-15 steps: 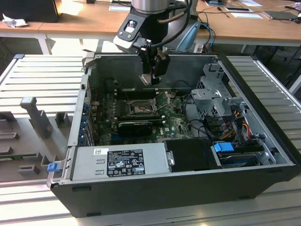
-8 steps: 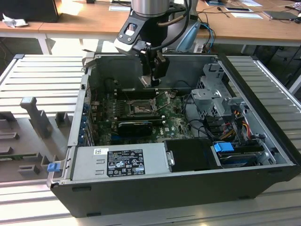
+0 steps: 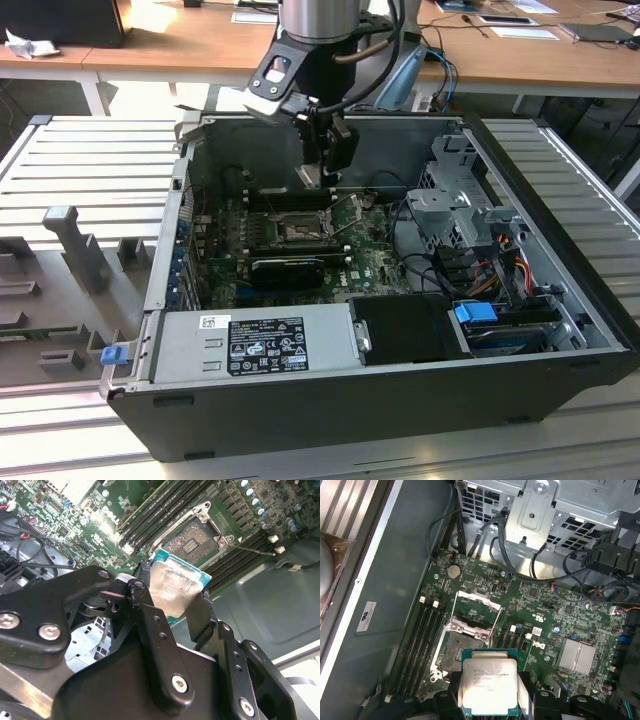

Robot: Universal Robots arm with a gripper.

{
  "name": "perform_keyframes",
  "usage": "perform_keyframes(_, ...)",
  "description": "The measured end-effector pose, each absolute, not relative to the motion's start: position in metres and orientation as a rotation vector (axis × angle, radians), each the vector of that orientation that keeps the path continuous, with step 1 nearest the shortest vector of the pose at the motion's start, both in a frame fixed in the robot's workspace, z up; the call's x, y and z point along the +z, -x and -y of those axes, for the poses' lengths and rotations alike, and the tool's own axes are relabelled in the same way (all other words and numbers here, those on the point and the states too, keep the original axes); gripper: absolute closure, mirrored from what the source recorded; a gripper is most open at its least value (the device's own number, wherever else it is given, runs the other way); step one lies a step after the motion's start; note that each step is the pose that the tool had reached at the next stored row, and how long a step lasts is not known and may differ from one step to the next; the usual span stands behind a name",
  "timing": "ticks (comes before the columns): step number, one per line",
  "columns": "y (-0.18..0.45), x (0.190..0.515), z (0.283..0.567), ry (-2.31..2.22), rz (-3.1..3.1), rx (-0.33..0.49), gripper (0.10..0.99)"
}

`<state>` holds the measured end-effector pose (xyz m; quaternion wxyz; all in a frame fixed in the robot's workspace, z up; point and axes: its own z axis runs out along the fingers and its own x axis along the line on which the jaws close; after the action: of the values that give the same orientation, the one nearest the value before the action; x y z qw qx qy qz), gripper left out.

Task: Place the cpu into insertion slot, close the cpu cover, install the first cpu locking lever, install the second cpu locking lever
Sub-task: 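Place the cpu into insertion slot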

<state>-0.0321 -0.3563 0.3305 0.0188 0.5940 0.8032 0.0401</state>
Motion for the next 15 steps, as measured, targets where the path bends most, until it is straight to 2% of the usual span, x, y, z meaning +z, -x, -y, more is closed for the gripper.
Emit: perform_keyframes(15,0.0321,0.3269,0.3563,-1.873,-2.471,0.124,0.561)
